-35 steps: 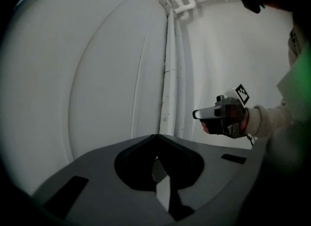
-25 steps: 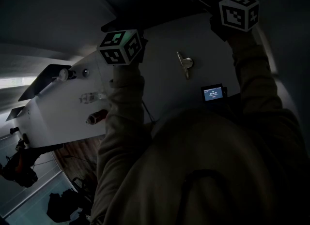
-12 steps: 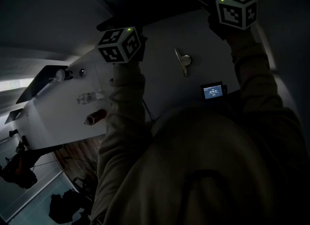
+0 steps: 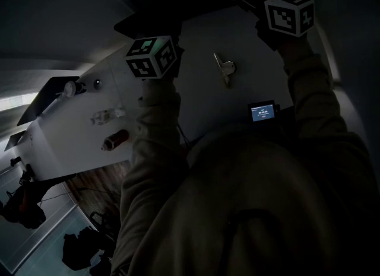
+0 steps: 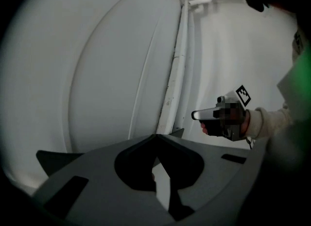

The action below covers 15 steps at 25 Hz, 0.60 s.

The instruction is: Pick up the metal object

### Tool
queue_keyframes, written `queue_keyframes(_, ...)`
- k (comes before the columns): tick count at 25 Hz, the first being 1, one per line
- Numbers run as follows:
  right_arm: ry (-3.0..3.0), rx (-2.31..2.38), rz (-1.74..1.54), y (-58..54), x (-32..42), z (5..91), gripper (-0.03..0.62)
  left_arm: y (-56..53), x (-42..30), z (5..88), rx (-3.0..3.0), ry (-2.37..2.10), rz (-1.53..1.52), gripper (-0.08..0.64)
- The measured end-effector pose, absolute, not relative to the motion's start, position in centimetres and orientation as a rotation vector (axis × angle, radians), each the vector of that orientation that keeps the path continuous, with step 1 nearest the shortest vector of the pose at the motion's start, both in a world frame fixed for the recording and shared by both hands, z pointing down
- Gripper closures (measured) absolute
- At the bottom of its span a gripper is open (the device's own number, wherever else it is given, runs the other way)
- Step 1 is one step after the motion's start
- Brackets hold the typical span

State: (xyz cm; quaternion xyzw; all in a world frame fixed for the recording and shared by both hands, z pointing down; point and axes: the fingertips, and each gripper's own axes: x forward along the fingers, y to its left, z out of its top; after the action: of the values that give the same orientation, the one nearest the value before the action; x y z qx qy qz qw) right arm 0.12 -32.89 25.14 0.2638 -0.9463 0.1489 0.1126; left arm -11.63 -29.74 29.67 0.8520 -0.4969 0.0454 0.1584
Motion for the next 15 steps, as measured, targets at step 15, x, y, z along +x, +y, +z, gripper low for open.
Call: queue_keyframes(15,-2.716,0.72,0.563,-32.9,-0.2,31.9,0.572,-28.3,-12.8,36.8,2.288,-1.416,0.156,0.555)
